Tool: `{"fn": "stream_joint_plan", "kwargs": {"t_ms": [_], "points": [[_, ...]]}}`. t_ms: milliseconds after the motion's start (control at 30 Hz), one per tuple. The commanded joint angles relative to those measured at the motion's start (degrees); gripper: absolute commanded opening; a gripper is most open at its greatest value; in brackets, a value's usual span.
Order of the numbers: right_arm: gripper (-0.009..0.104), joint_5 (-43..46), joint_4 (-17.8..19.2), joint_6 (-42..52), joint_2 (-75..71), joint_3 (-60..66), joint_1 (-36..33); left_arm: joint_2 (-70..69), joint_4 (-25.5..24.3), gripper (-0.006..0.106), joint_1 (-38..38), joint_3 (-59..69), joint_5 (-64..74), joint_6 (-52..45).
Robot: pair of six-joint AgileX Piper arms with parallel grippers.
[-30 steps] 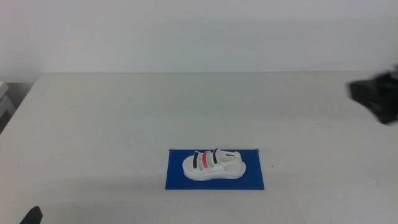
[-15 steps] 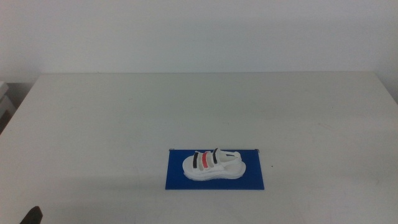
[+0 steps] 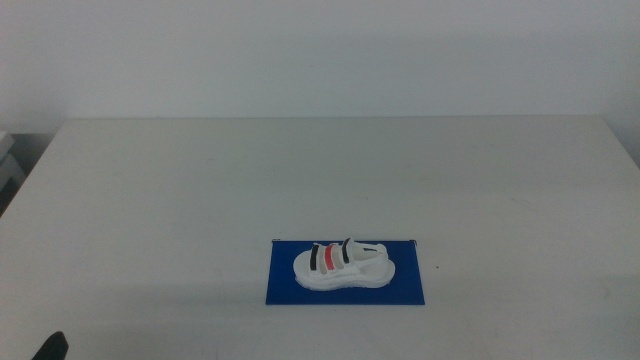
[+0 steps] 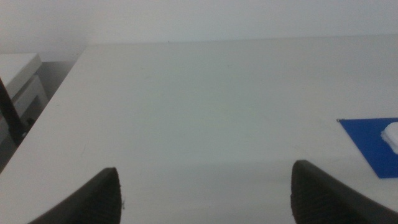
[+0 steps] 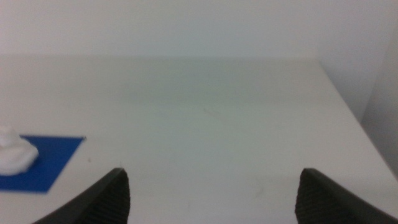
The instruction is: Use one arm to grab the shoe from the table and place it on the mat.
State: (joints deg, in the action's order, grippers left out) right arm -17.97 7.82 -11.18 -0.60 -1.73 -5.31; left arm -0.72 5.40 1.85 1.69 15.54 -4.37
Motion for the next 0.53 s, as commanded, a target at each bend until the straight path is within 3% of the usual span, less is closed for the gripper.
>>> {"fn": "stream_joint_plan", "kwargs": {"t_ms": [0,500], "points": [[0.092,4.44,0.79,0.29,-1.51,-0.23,0.44,-0.76,0.44,0.094,0.28,0.40,-4.56,0.27],[0.092,3.01,0.84,0.29,-1.51,3.68,0.44,-0.76,0.44,0.094,0.28,0.40,-4.61,0.27]]}}
